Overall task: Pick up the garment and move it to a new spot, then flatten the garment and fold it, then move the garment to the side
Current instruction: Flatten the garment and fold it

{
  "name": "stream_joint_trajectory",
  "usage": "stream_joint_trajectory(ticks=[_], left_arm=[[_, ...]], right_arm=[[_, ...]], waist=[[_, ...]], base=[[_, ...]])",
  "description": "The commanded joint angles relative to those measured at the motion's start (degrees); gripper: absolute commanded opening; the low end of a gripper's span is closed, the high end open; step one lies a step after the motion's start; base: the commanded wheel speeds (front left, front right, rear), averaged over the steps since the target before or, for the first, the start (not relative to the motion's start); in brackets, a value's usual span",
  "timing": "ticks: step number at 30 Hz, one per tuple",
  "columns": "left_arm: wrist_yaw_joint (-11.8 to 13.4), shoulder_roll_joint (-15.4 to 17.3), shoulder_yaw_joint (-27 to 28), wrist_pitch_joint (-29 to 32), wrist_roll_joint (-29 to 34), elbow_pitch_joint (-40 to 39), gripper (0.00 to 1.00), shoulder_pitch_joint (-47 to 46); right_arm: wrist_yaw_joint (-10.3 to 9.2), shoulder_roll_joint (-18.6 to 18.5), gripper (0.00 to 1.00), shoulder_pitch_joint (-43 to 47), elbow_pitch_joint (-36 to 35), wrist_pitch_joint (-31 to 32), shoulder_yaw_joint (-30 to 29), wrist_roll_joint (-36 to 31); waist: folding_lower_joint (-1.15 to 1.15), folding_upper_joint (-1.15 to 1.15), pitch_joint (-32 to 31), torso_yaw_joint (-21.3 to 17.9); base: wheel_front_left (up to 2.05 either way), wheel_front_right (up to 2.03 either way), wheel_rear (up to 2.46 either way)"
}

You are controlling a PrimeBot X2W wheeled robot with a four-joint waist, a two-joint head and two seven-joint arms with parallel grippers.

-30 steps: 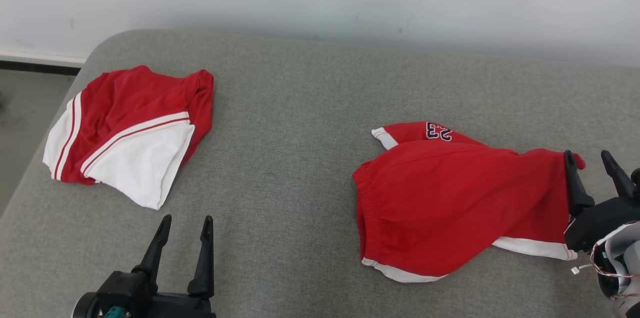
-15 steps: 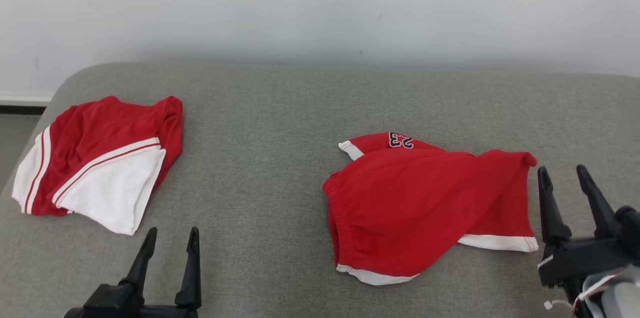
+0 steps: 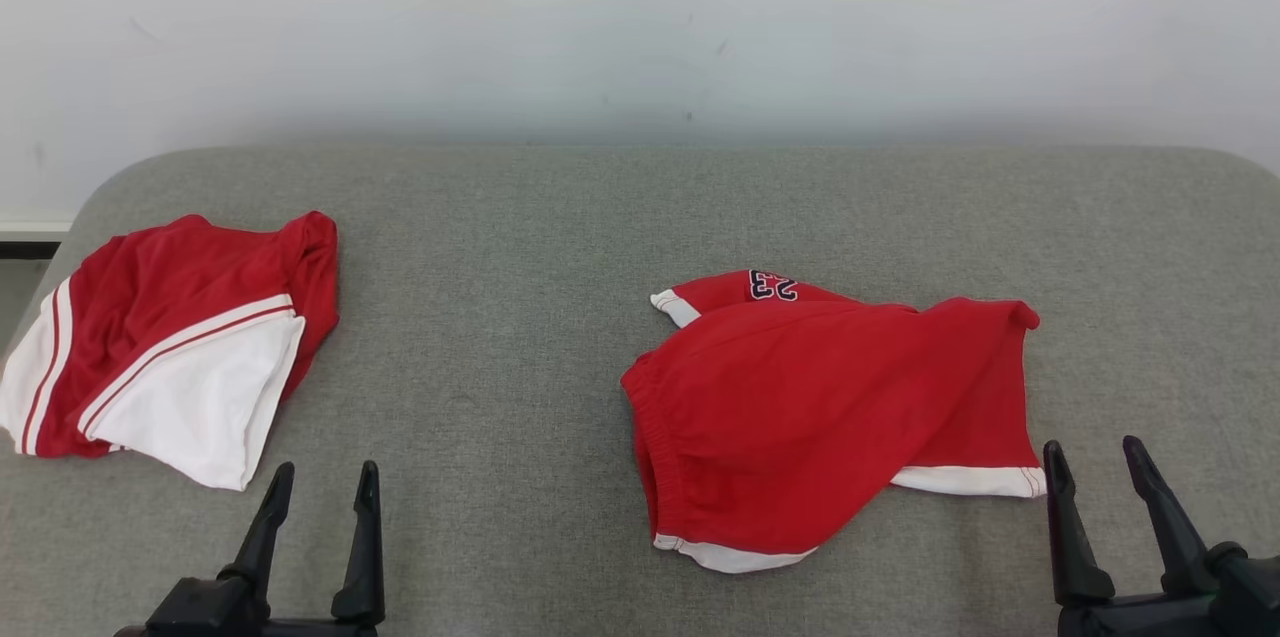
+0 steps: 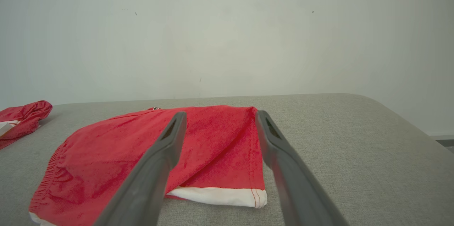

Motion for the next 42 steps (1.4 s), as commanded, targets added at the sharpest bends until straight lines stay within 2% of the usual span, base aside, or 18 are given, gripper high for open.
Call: stream_joint_trajectory(ticks=[1,11,14,17,20,25,31,36,42], left_arm=[[0.02,0.01,0.51,-0.05,-0.05,-0.19,1.0,0.89],[-0.06,0.01,0.51,-0.05,0.43,-0.42,1.0,0.86],[-0.23,-0.04,-1.22,-0.05,0.91,-0.26,1.0,0.3],[-0.49,0.5,-4.72,-0.05,1.87,1.16,1.0,-0.83],[-0.46,1.13,-10.75,-0.05,2.23,2.88,1.0,-2.26],[-0.44,3.24,-20.92,-0.05,0.35,6.67,1.0,-5.85],[-0.45,5.17,-30.25,-0.05,-2.09,11.96,1.0,-10.67],[-0.46,6.42,-35.78,-0.05,-3.87,16.46,1.0,-14.37],[-0.46,6.25,-39.37,-0.05,-5.64,19.84,1.0,-18.44]], right_arm=[[-0.13,0.43,1.0,1.02,-1.04,-0.01,0.24,-0.94],[-0.13,1.28,1.0,1.37,-1.06,-0.02,0.48,-1.01],[-0.13,0.5,1.0,0.89,0.39,-0.01,0.13,-0.53],[-0.13,-0.75,1.0,-0.37,2.74,-0.01,-0.05,-0.37],[-0.13,-2.29,1.0,-1.71,6.41,-0.01,0.13,0.02],[-0.13,-4.37,1.0,-5.65,12.38,-0.01,1.6,0.8],[-0.13,-5.36,1.0,-10.58,18.54,-0.02,4.36,1.39],[-0.13,-5.07,1.0,-14.59,24.54,-0.02,6.85,2.61],[-0.14,-4.41,1.0,-18.41,29.25,-0.02,8.76,3.9]], waist=[[0.0,0.0,0.06,-0.27],[0.0,0.0,0.44,-0.69],[0.0,0.0,0.83,-0.89],[0.0,0.0,1.55,-1.01],[0.0,0.0,2.66,-1.26],[0.0,0.0,4.84,-1.57],[0.0,0.0,7.23,-2.32],[0.0,0.0,8.85,-2.81],[0.0,0.0,10.61,-2.79]], base=[[0.0,0.0,0.0],[0.0,0.0,0.0],[0.0,0.0,0.0],[0.0,0.0,0.0],[0.0,0.0,0.0],[0.0,0.0,0.0],[0.0,0.0,0.0],[0.0,0.0,0.0],[0.0,0.0,0.0]])
